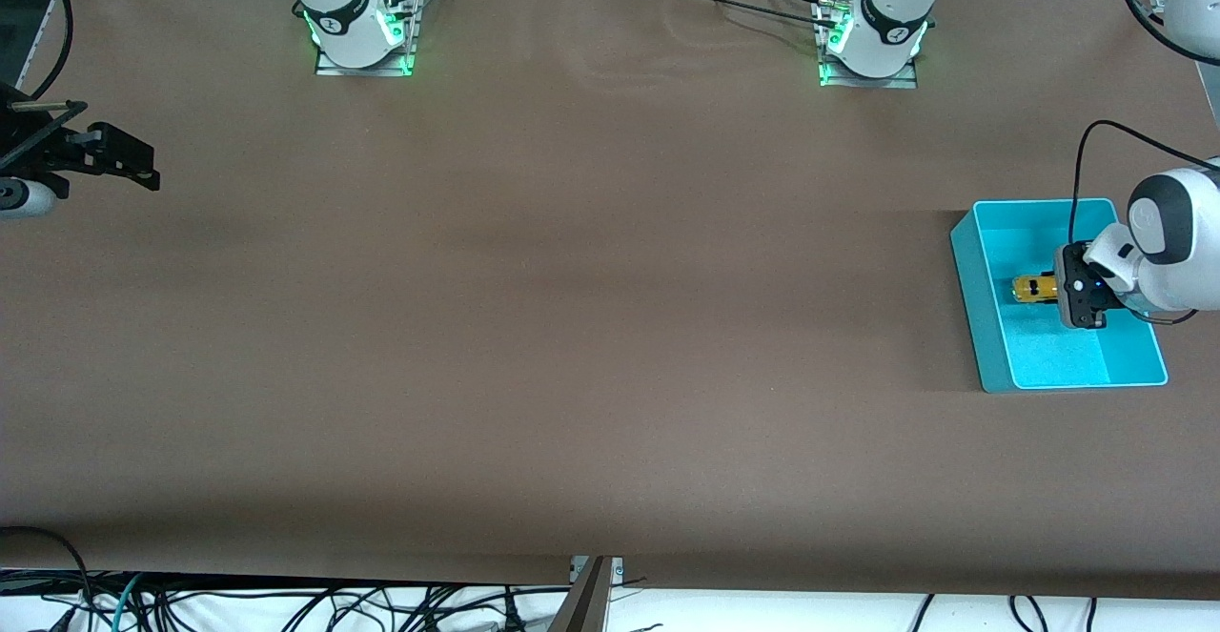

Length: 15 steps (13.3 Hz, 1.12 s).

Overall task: Wind and store yellow beetle car
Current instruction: 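Lift the car with the left gripper and lower it into the cyan bin, then open the left gripper to release the car inside the bin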

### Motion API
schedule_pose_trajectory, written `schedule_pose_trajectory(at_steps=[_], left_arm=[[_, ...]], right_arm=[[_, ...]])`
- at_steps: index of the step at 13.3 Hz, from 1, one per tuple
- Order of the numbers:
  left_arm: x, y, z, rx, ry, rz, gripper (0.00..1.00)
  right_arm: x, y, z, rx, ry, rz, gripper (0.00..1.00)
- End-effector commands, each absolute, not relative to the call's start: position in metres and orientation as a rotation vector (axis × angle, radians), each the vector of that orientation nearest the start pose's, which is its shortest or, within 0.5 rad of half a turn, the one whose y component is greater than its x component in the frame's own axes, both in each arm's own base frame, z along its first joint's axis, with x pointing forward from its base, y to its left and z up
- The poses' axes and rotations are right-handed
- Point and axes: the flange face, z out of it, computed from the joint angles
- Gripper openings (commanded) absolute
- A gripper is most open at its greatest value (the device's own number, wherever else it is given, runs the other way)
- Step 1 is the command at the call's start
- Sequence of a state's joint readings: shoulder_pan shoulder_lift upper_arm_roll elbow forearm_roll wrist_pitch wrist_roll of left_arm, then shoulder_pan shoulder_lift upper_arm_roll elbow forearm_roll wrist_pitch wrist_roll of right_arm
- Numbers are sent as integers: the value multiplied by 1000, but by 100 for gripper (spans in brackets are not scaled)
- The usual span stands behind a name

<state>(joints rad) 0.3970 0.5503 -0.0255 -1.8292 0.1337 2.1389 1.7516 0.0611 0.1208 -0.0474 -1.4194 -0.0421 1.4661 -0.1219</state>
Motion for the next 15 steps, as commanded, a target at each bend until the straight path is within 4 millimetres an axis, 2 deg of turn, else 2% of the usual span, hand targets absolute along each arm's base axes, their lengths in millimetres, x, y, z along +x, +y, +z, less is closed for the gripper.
schedule_pose_trajectory(at_steps=[1,2,4,5,7,9,13,15], left_arm=[[570,241,199,-2465,2215,275,53],[570,241,202,-2464,2215,272,99],[575,237,215,-2451,2215,268,100],[577,236,228,-2453,2210,273,100],[578,233,257,-2497,2174,291,100],[588,219,295,-2548,2124,337,100],[617,159,384,-2620,2079,515,100],[623,135,423,-2649,2030,586,100]], right_arm=[[578,4,619,-3183,-208,112,100],[578,4,619,-3183,-208,112,100],[578,4,619,-3183,-208,112,100],[578,4,619,-3183,-208,112,100],[578,4,619,-3183,-208,112,100],[578,4,619,-3183,-208,112,100],[579,3,619,-3181,-206,109,100],[579,3,619,-3181,-206,109,100]])
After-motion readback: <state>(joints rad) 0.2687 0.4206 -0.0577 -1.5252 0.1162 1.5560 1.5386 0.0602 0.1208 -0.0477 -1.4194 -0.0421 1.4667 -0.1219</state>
